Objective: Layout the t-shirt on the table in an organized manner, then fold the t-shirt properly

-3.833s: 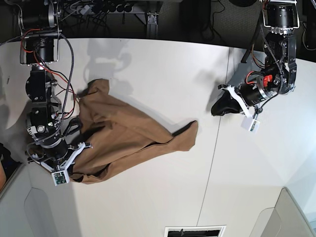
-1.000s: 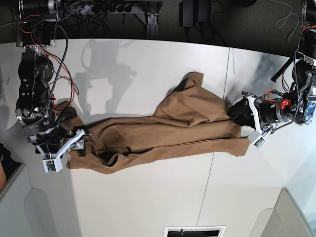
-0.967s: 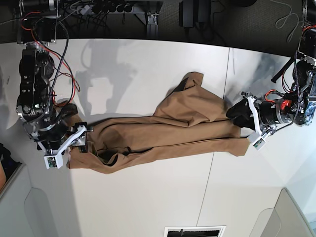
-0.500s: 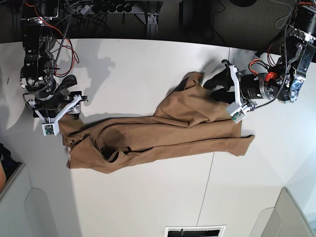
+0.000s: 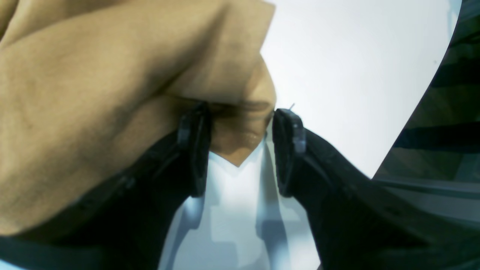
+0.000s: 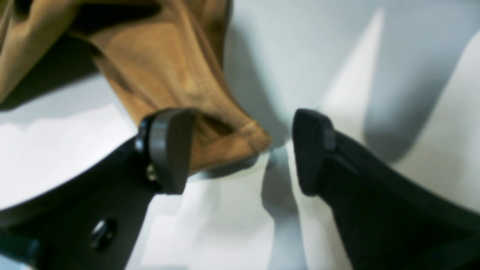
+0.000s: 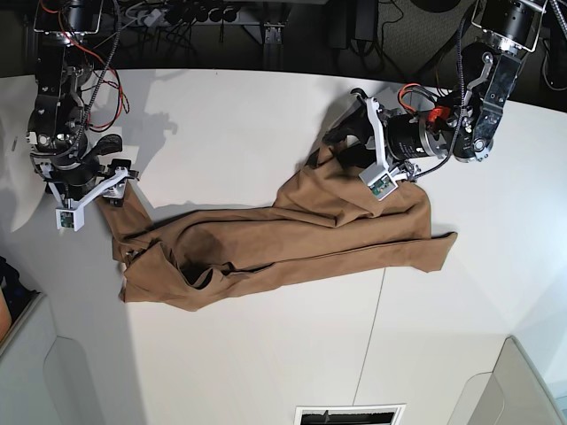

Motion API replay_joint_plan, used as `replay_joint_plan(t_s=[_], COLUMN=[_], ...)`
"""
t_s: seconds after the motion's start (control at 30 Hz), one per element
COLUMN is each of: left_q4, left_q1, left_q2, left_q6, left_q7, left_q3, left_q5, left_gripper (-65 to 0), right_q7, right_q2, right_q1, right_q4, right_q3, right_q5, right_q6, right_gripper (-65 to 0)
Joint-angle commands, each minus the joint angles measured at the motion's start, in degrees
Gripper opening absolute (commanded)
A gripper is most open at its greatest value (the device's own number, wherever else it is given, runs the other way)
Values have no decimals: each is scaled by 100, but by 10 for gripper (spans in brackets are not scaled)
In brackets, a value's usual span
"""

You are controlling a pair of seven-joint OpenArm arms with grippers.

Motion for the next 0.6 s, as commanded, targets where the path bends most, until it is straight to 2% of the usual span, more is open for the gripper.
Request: replay_joint_plan(t_s=[0.0,0.07,0.13,0.17,0.23,0.3,0.37,0.43,0.47,0.57], left_q4=[87,87,87,87,87,87,87,87,87,94], left_q1=[-79,-79,-79,-79,-76,-79,-76,-79,-94,-109], left_q2=[-11,15,68,103,142,136,116,33,-46,-352], left_q6=[2,151,160,157,109,90,83,-47,-47,-47], left_q7=[-133,-214,-234,-245,-273,-275,-267,-254,-249,-247], left_q3=[-44,-44,-44,-44,-42,-42,-42,-44,-44,-96], left_q5=[-83,-81,-35,15,173,367,638,890,966,1010], left_gripper=[-353,-353,-356,-381,-507,-639,-650,-650,-650,-650], right_q7=[201,269,269,269,267,267,306,472,584,671], right_q2=[61,59,28,-17,-131,-243,-308,-319,-315,-251], right_q1=[63,63,66,63,63,61,63,63,68,109], right_q4=[57,31,28,28,24,-28,-116,-160,-157,-66], right_q3=[24,24,24,24,24,24,24,24,24,35], right_q5=[7,11,70,68,66,57,-33,-149,-229,-498], right_q6=[-15,-17,-15,-13,13,0,-15,9,31,463], right_gripper=[-236,-236,-237,-239,-254,-341,-463,-613,-650,-650])
